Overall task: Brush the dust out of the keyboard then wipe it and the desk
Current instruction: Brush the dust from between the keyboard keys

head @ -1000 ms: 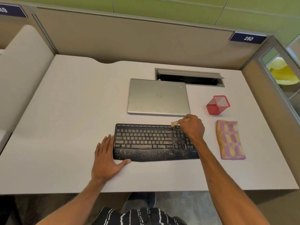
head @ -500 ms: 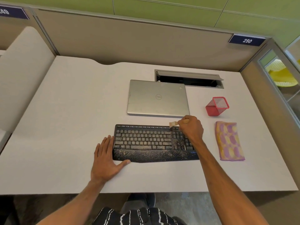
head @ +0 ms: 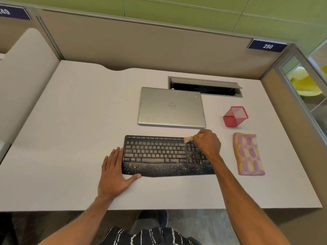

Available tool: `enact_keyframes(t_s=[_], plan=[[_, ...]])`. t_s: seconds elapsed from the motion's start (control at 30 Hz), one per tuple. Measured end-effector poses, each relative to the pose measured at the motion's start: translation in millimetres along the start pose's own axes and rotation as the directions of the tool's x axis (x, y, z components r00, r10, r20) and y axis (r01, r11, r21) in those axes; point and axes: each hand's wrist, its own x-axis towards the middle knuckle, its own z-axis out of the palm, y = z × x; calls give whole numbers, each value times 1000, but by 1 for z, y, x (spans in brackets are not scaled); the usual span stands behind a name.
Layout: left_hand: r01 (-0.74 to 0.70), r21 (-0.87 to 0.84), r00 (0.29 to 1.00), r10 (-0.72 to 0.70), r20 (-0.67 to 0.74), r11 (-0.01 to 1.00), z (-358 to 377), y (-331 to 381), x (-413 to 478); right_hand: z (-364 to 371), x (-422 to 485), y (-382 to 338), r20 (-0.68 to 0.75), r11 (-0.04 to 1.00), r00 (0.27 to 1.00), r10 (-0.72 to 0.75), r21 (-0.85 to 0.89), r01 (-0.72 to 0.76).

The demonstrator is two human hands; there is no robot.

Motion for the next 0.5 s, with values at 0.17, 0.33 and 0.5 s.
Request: enact_keyframes(t_s=[0.17,0.33,0.5], plan=[[-3,3,1000,3,1,1000,0,0,0,-5,-2,-3,-76,1000,997,-7,17,9],[-10,8,1000,10,-1,1000,0,0,0,4,-6,1,-7,999,999,-44,-4,44],[-11,9,1000,11,-7,1000,0,-1,-1,-2,-8,6,-147,1000,989,1,-28,-5]])
